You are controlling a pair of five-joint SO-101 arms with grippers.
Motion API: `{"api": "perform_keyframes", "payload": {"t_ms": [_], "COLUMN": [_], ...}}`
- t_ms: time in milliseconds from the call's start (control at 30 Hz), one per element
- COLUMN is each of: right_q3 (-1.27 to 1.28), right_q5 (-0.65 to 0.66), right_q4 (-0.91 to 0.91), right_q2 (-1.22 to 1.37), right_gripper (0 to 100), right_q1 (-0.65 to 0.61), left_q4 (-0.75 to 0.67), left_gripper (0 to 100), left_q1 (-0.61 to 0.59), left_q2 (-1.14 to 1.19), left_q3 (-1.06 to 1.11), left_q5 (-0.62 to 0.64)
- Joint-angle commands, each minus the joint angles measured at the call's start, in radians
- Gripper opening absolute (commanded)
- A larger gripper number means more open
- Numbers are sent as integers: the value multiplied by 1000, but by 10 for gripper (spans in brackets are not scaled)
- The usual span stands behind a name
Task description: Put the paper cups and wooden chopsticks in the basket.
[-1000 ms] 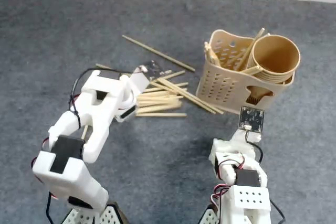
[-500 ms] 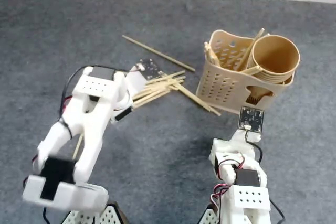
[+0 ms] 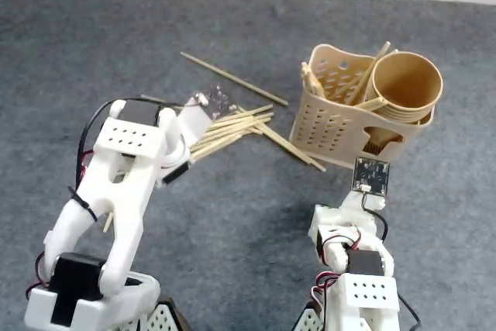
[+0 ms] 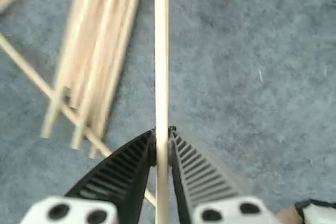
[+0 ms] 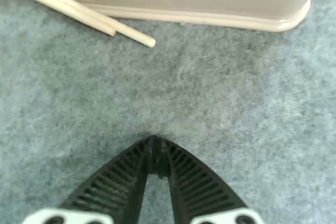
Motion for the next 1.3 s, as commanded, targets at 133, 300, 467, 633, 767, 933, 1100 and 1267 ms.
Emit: {"api": "perform_keyframes", "payload": {"t_ms": [133, 300, 467, 633, 767, 933, 1100, 1267], "right_q3": [94, 94, 94, 94, 94, 94, 94, 94], "right_q5": [-8, -8, -8, -8, -8, -8, -8, -8], "right_q4": [-19, -19, -19, -19, -19, -19, -19, -19], "right_q2": [-12, -12, -12, -12, -12, -12, -12, -12], "right_gripper": [6, 6, 6, 6, 6, 6, 6, 6], "right_q1": [-5, -5, -5, -5, -5, -5, -5, -5], "left_q4": [-176, -226, -222, -101, -78, -135, -281, -394], "left_gripper": [11, 107, 153, 153, 153, 153, 153, 130], "left_q1": [42, 42, 35, 42, 41, 36, 41, 33], "left_q2": [-42, -50, -62, -151, -219, -189, -102, 2], "left_q3": [219, 269, 243, 185, 179, 228, 286, 283], "left_q5": [-9, -9, -6, -5, -5, -3, 55, 94]}}
